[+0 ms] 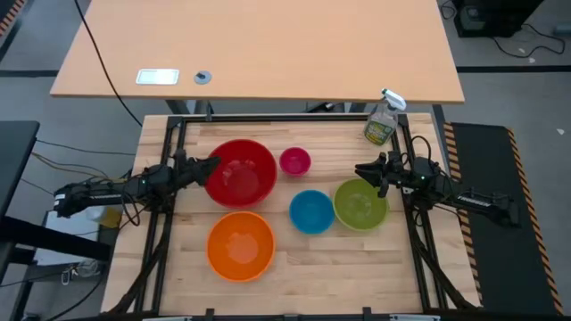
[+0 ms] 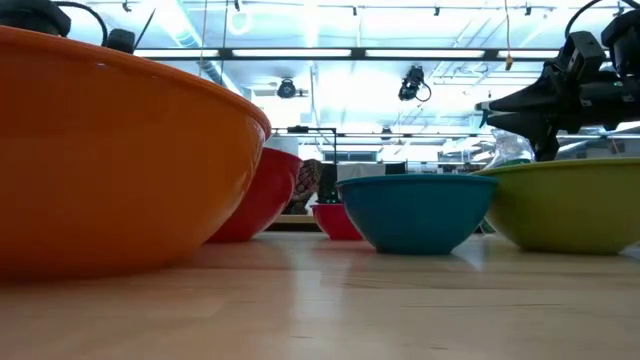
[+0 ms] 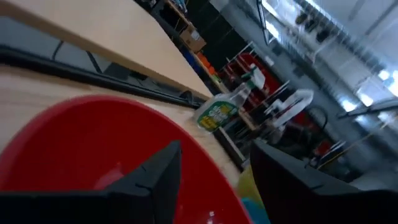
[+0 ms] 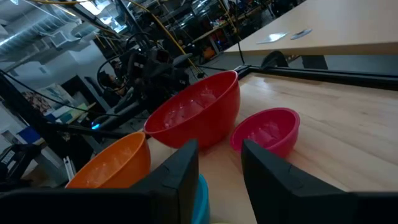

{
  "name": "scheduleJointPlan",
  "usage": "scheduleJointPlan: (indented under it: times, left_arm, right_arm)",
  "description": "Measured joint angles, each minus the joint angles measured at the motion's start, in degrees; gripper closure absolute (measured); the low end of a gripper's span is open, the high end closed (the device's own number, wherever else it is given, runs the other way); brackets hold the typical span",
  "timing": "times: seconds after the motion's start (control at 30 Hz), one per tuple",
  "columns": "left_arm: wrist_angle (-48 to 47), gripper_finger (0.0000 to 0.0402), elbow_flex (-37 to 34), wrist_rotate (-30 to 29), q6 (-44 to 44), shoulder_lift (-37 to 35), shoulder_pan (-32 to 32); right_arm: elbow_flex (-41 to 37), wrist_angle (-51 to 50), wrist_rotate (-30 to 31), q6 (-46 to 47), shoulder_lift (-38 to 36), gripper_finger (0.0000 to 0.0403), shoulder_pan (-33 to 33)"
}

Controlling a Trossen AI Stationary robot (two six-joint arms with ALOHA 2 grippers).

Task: Nest bowls inside each other
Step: Stack the orange bowl on top of the red bowl

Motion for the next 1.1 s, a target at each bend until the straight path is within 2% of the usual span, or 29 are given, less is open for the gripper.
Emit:
scheduleJointPlan:
  times: [0.17,0.37,0.5,0.67,0.83,0.97,1.1]
  left_arm:
    - [5.4,0.0207,0.0,-0.1,-6.3,0.0,0.0]
    - [16.0,0.0207,0.0,0.0,-6.8,0.0,0.0]
    - [21.2,0.0207,0.0,0.0,-6.0,0.0,0.0]
    - [21.8,0.0207,0.0,0.0,-5.7,0.0,0.0]
    - [22.0,0.0207,0.0,-0.3,-5.8,0.0,0.0]
    - [23.4,0.0207,0.6,-3.2,-5.7,0.0,0.0]
    - [23.9,0.0207,4.0,-2.9,-2.5,0.0,0.0]
  right_arm:
    - [0.0,0.0,0.0,0.0,0.0,0.0273,0.0]
    - [0.0,1.3,0.0,0.0,0.0,0.0273,0.0]
    - [0.0,6.5,0.0,1.9,0.0,0.0273,0.0]
    - [0.0,14.6,1.1,3.9,0.0,0.0273,0.0]
    - [0.0,23.3,6.1,12.3,0.0,0.0273,0.0]
    - [0.0,27.8,10.9,19.8,0.0,0.0273,0.0]
    - [0.0,29.9,12.1,27.4,0.1,0.0273,0.0]
